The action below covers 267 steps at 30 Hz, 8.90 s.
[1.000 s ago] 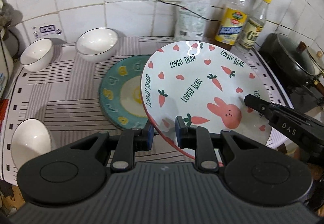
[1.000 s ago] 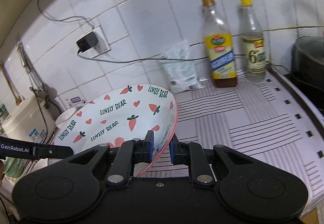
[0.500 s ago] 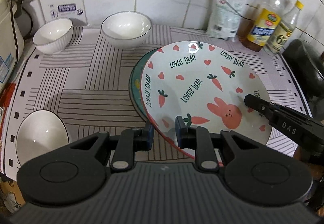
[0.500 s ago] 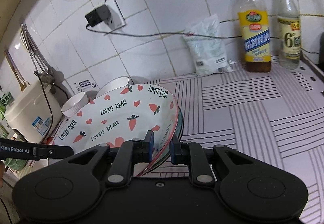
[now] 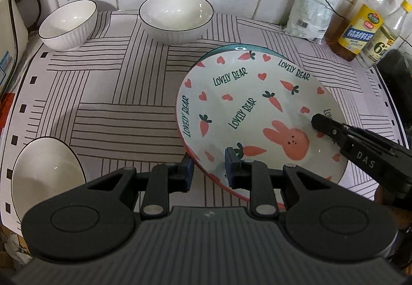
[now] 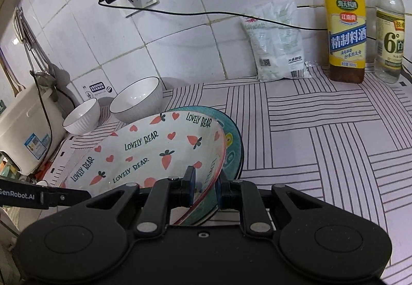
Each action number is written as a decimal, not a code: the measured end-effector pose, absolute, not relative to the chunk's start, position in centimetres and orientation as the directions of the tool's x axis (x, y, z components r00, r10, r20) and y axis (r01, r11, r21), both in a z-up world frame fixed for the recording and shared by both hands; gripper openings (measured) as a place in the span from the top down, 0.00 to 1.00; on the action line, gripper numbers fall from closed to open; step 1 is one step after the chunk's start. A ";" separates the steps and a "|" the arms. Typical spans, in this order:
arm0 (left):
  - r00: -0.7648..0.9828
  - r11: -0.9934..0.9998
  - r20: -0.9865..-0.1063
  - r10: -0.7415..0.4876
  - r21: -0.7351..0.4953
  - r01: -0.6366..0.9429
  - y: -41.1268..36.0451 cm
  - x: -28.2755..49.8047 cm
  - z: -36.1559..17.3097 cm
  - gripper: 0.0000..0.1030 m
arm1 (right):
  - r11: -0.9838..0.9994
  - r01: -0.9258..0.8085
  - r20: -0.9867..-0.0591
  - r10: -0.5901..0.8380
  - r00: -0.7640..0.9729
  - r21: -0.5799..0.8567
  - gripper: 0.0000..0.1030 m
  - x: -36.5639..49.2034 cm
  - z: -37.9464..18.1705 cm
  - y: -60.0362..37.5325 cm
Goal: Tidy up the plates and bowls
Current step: 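Lift the bunny plate with both grippers and carry it over the plate stack, then lower the bunny plate onto the blue egg plate with both grippers, then open both grippers and pull them back from the plate stack, then move both grippers toward the white bowl lying on the mat, then close both grippers on the rim of the white bowl, then lift the white bowl off the mat with both grippers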
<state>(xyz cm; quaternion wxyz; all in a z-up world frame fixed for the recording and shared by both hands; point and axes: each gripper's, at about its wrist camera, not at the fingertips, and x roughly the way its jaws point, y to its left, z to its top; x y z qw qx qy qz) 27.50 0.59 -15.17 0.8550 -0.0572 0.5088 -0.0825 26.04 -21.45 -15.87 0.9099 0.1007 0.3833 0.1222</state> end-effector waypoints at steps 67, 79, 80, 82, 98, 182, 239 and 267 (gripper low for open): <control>0.320 0.970 -0.918 -0.236 -0.243 0.018 1.0 32.2 -17.9 0.75 | 0.997 -0.050 -0.796 -0.017 0.606 -0.060 0.71 28.7 -14.7 -16.0; 0.317 0.975 -0.922 -0.220 -0.220 0.037 0.7 32.0 -17.5 0.76 | 0.953 -0.072 -0.718 -0.171 0.675 -0.294 0.68 28.6 -17.4 -13.5; 0.320 0.973 -0.920 -0.226 -0.226 0.039 0.8 31.8 -17.4 0.76 | 0.957 -0.069 -0.720 -0.162 0.675 -0.281 0.68 28.5 -17.3 -13.7; 0.331 0.971 -0.914 -0.236 -0.232 0.052 0.9 31.2 -16.9 0.76 | 0.973 -0.051 -0.724 -0.133 0.676 -0.226 0.68 28.1 -17.0 -14.3; 0.450 0.979 -0.872 -0.194 -0.144 0.143 3.4 24.2 -10.2 0.76 | 0.986 -0.109 -0.693 0.167 0.701 0.128 0.54 21.8 -9.5 -14.3; 0.423 0.991 -0.901 -0.099 -0.050 0.126 20.4 20.9 -16.3 0.86 | 0.919 -0.261 -0.827 0.383 0.411 0.296 0.79 23.7 -18.0 5.6; 0.511 0.995 -0.859 -0.030 0.022 0.095 17.2 26.0 -12.0 0.81 | 0.912 -0.377 -0.690 0.380 0.616 0.165 0.39 27.0 -11.0 0.6; 0.580 0.990 -0.812 -0.070 0.015 0.141 13.1 26.6 -8.7 0.43 | 0.923 -0.369 -0.424 0.380 0.822 0.112 0.17 23.0 -6.4 -4.8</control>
